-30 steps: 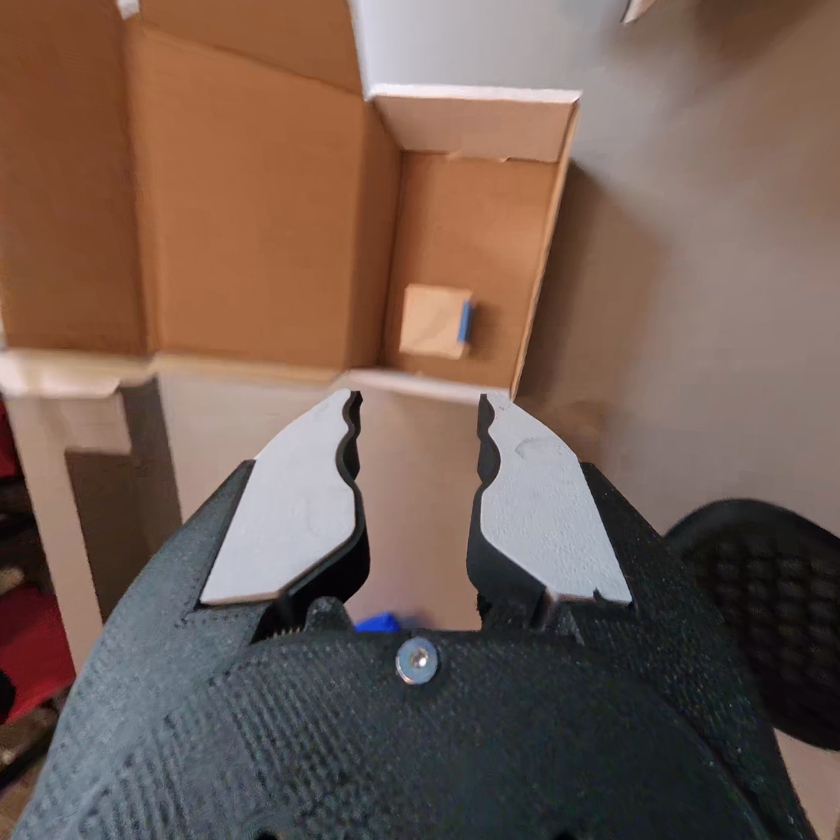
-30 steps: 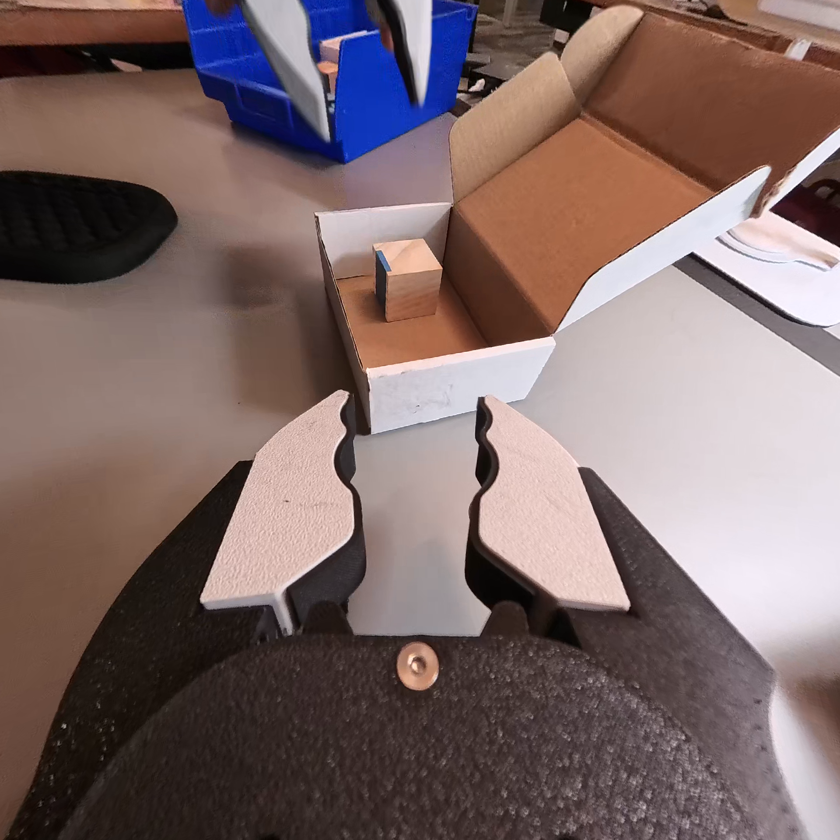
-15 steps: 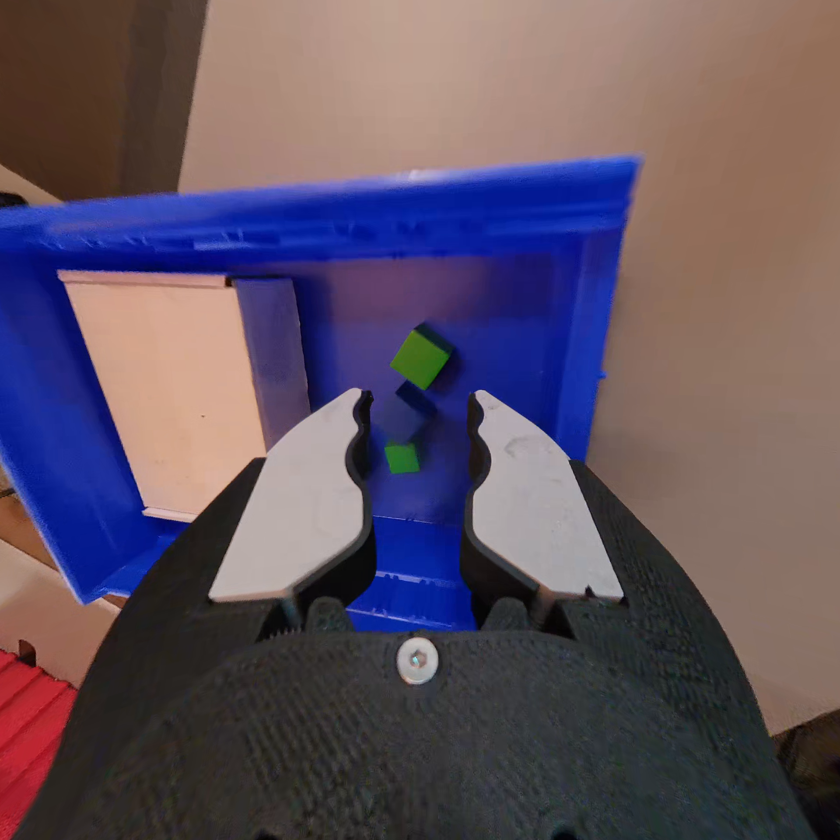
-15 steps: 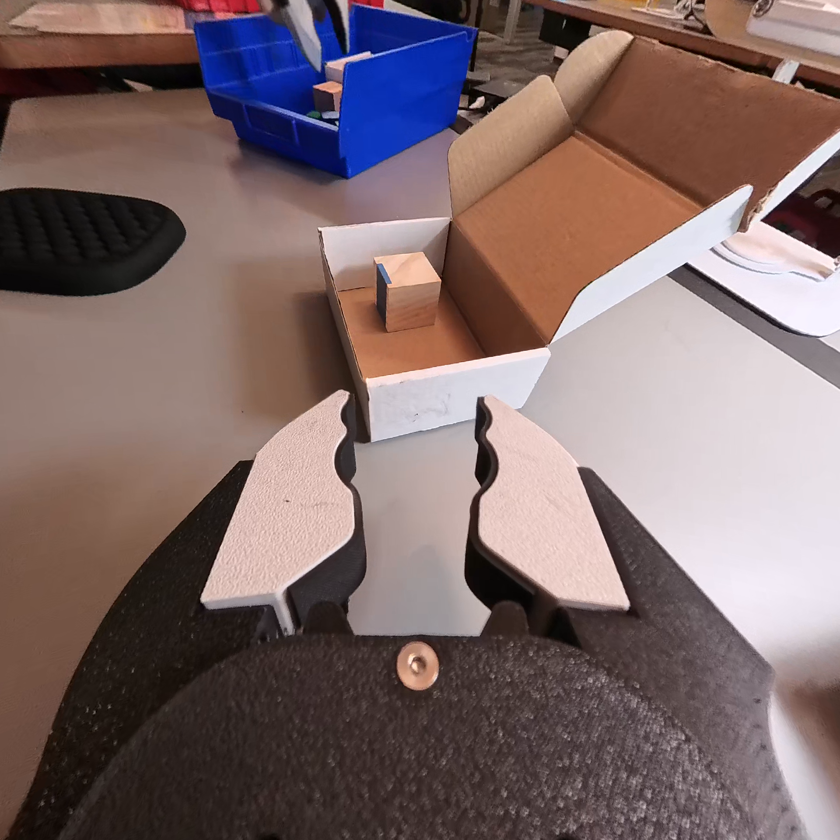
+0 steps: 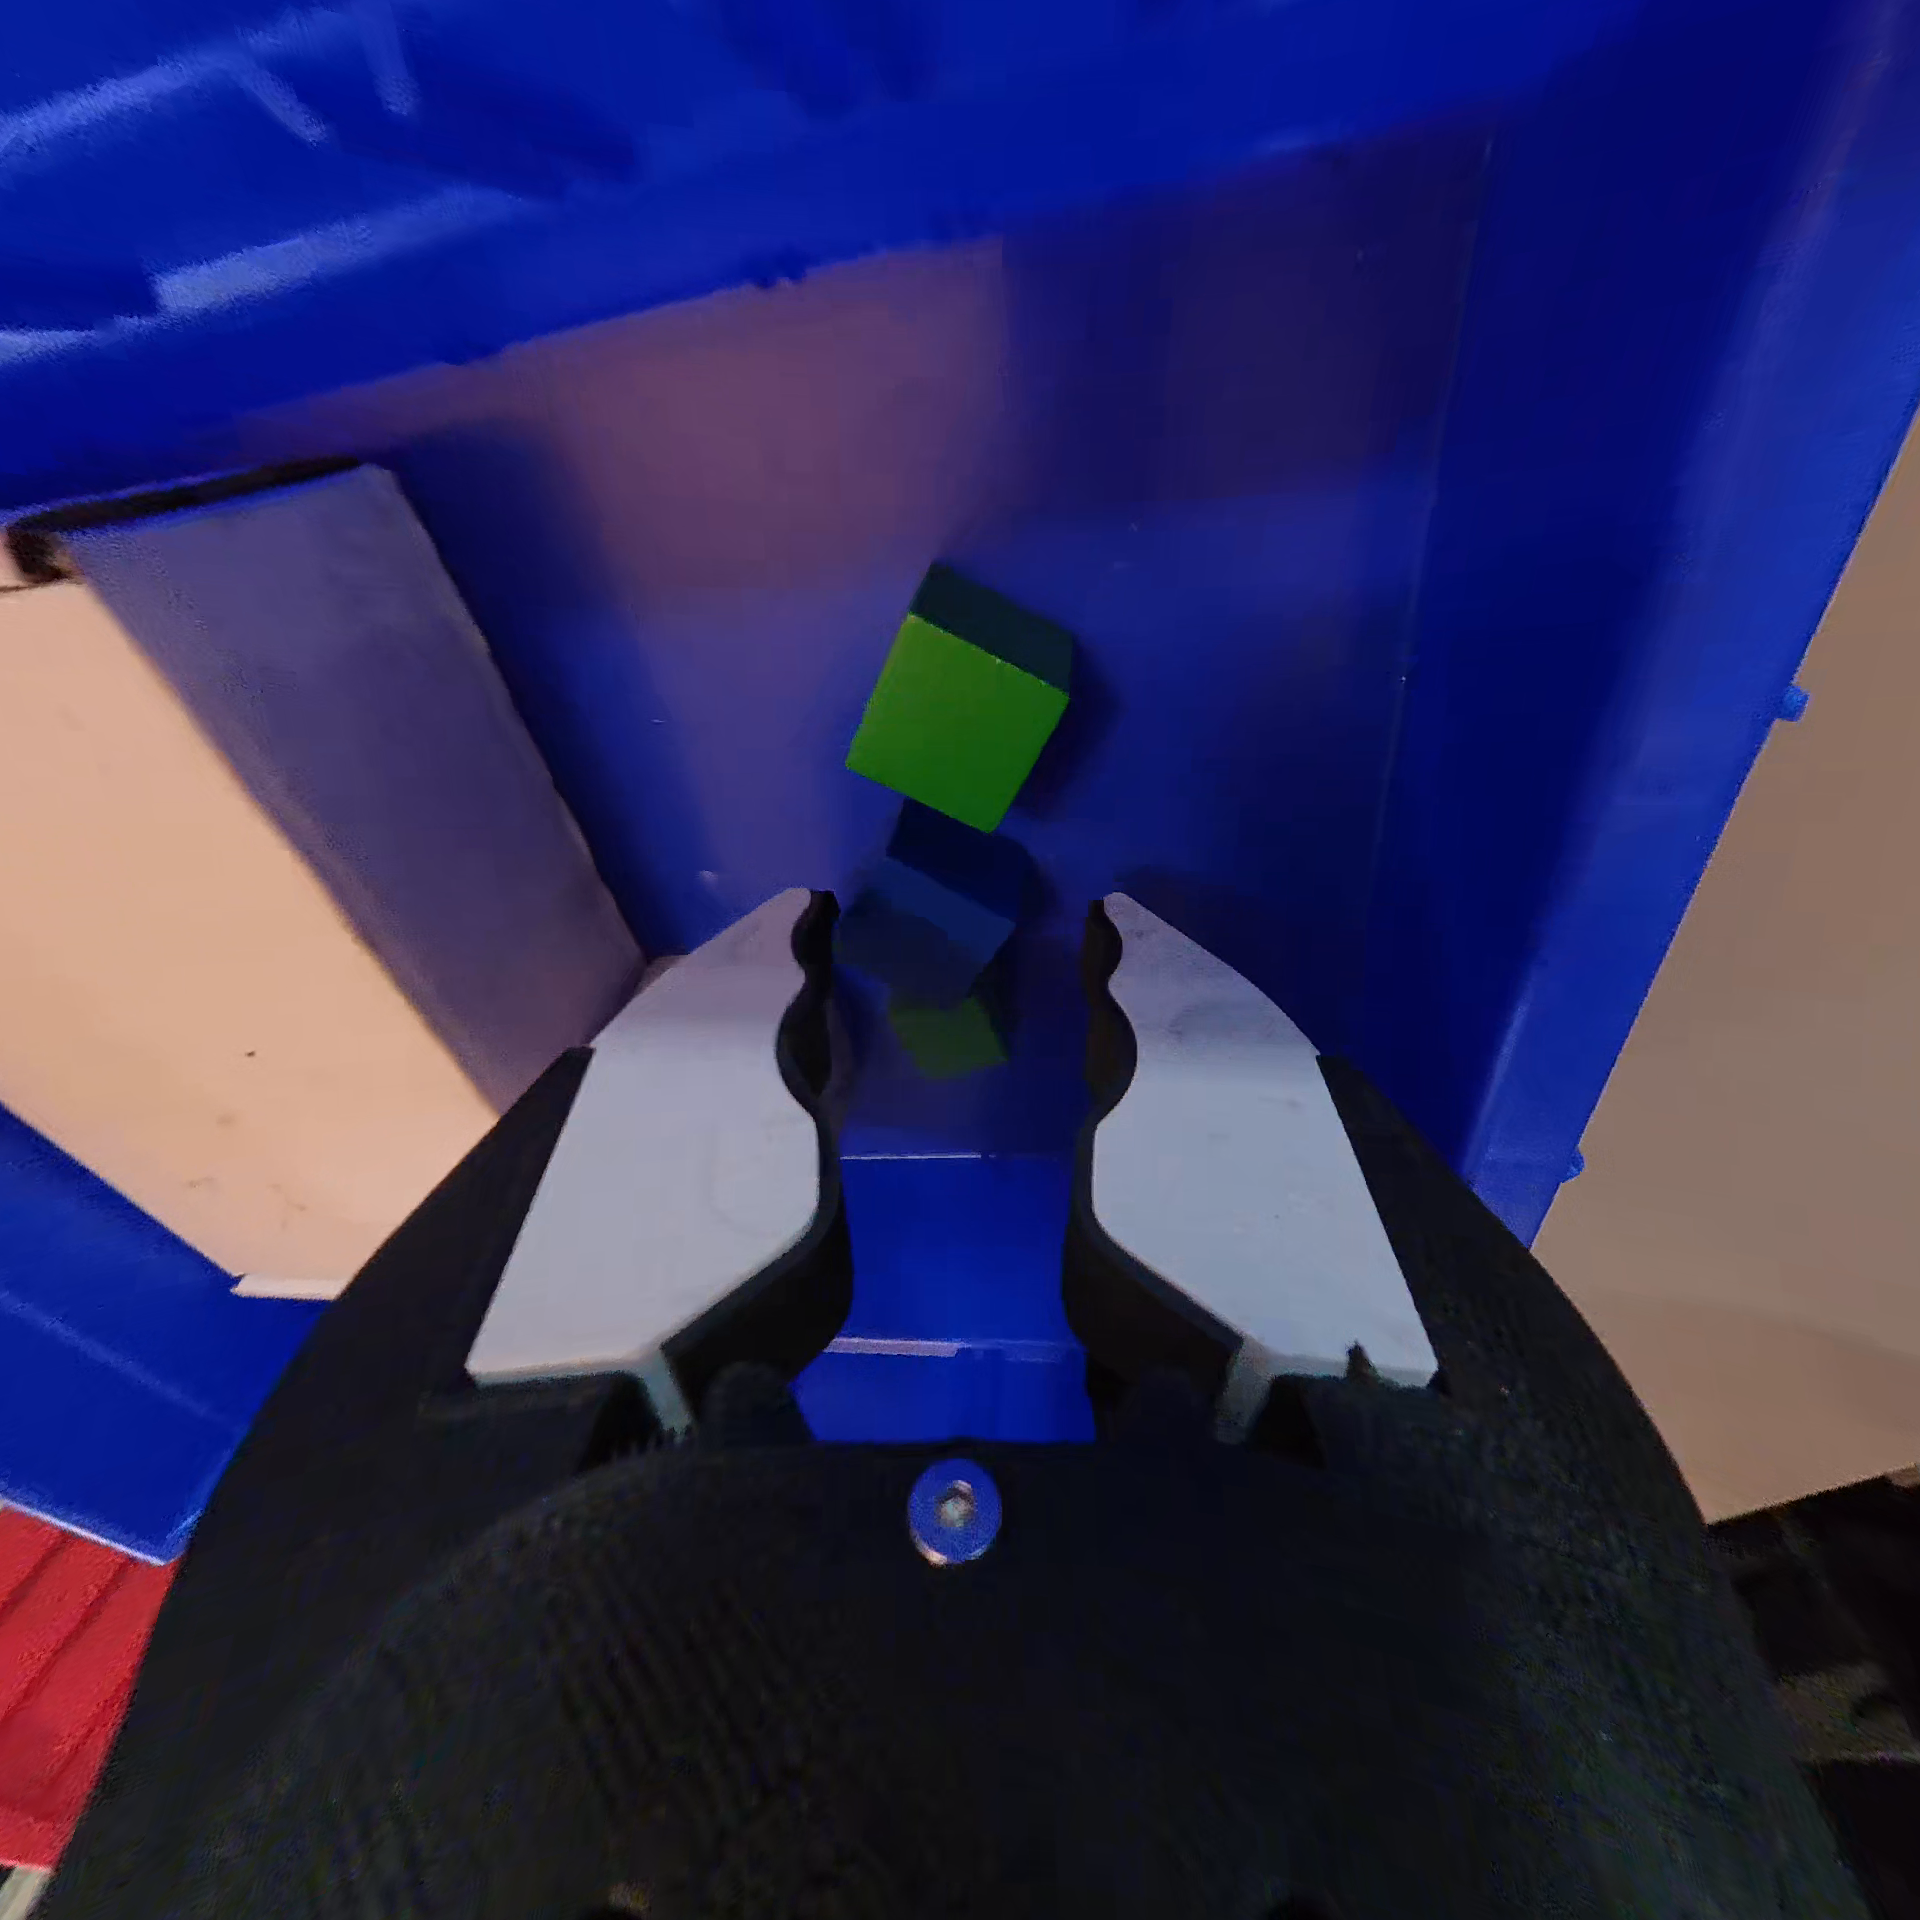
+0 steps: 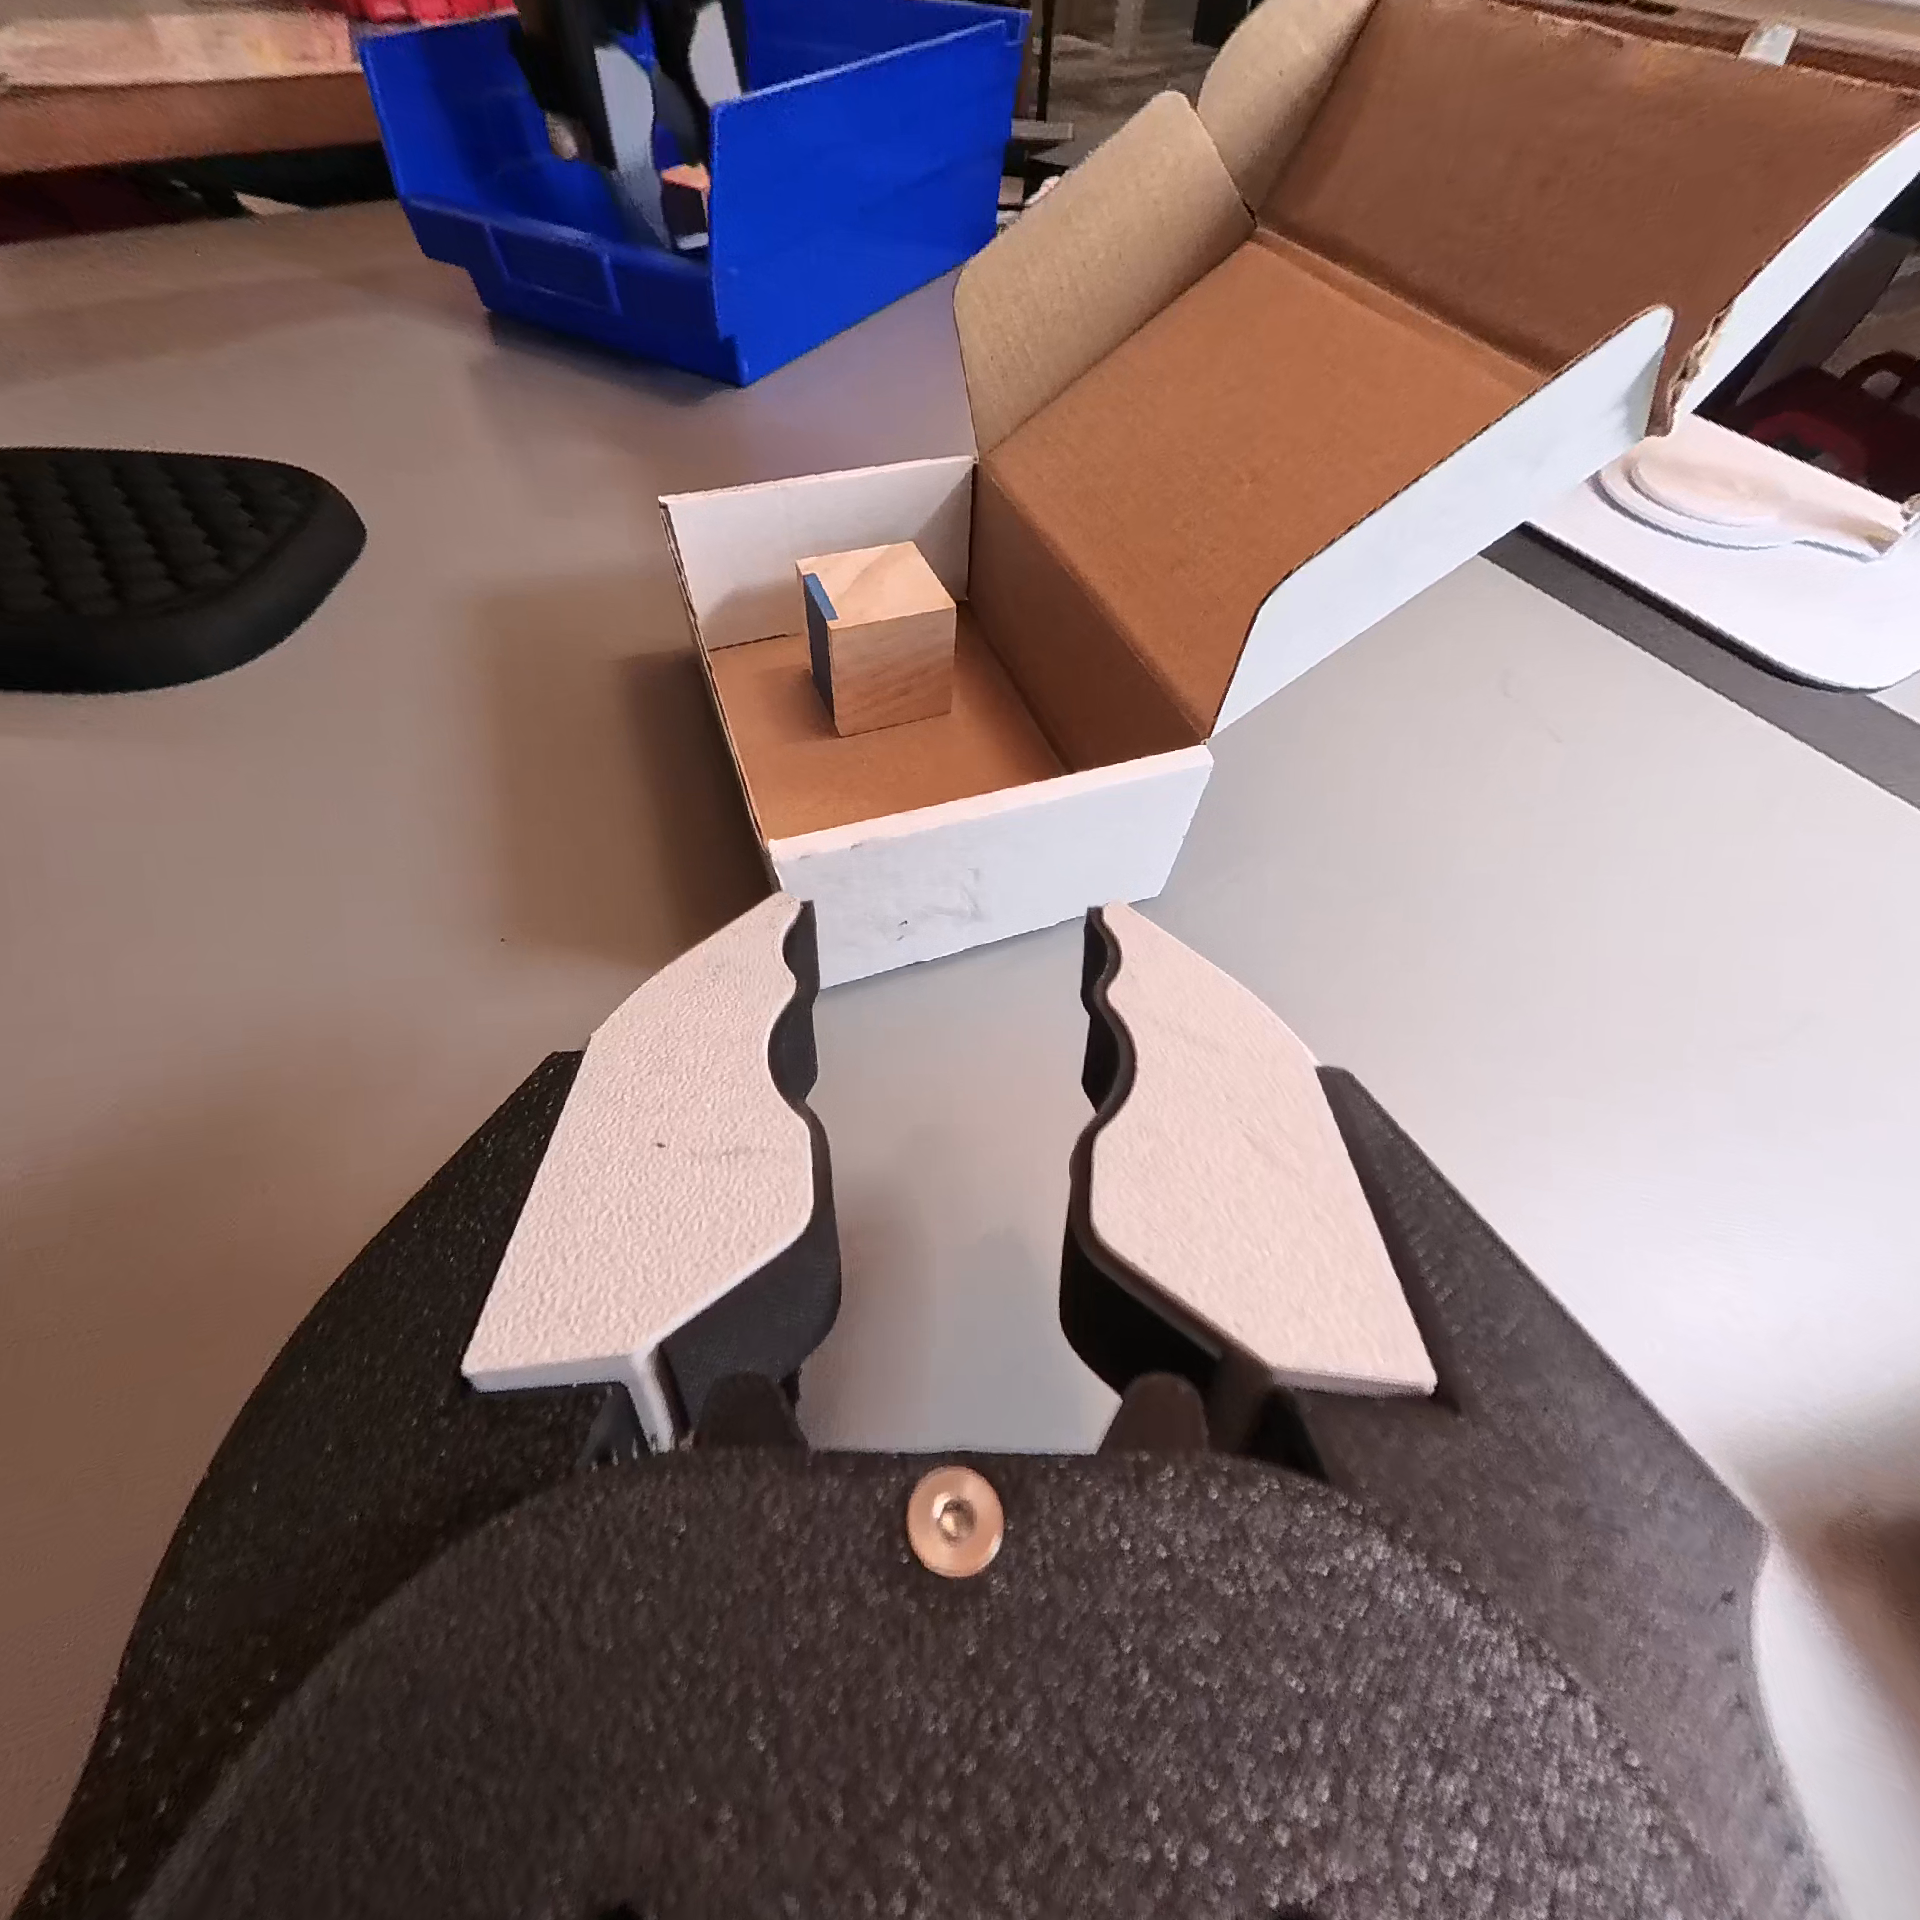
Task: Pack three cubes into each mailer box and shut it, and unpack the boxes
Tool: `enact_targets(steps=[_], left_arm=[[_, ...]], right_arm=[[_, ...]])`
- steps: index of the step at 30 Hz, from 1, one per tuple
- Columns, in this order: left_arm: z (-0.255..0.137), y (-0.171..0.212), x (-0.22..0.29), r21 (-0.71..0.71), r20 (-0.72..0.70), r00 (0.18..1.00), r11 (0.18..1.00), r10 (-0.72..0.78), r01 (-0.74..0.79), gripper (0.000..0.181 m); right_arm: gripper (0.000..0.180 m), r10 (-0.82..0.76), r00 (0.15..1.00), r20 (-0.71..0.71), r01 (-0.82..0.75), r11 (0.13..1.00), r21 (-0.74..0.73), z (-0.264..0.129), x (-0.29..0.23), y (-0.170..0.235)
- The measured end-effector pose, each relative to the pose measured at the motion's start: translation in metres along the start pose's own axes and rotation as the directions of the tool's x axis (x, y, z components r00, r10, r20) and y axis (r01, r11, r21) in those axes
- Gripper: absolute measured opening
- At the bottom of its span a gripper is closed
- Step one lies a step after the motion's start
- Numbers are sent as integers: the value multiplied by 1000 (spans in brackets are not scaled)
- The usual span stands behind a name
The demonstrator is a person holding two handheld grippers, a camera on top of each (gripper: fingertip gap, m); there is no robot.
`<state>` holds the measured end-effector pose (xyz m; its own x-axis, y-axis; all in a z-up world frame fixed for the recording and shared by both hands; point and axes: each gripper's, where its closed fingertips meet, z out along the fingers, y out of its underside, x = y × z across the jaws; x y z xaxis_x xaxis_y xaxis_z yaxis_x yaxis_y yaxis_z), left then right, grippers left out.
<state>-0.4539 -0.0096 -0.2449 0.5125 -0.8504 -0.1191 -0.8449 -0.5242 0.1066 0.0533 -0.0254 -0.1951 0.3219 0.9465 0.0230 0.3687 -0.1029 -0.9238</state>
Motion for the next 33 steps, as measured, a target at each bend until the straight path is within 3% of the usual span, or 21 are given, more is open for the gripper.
enact_targets(steps=[15,20,23,27,30,33], left_arm=[[3,4,1,24,32,999,999,-32,31,32],[-42,-8,-7,85,45,994,991,-103,99,28],[-95,-44,-1,169,65,996,984,-68,56,27],[-157,-135,48,286,68,992,951,104,-119,27],[-173,-213,111,342,15,968,908,252,-241,27],[-161,-273,166,302,-9,917,876,398,-377,27]], right_arm=[[48,2,1000,8,-2,1000,-19,4,0,5],[47,0,1000,13,0,1000,-10,3,-1,2],[47,-8,1000,20,8,1000,-8,2,-2,1],[47,-23,1000,21,23,1000,-1,0,-5,-1],[48,-34,999,15,34,999,5,-2,-6,-2],[48,-36,999,6,36,999,13,-5,-5,-4]])
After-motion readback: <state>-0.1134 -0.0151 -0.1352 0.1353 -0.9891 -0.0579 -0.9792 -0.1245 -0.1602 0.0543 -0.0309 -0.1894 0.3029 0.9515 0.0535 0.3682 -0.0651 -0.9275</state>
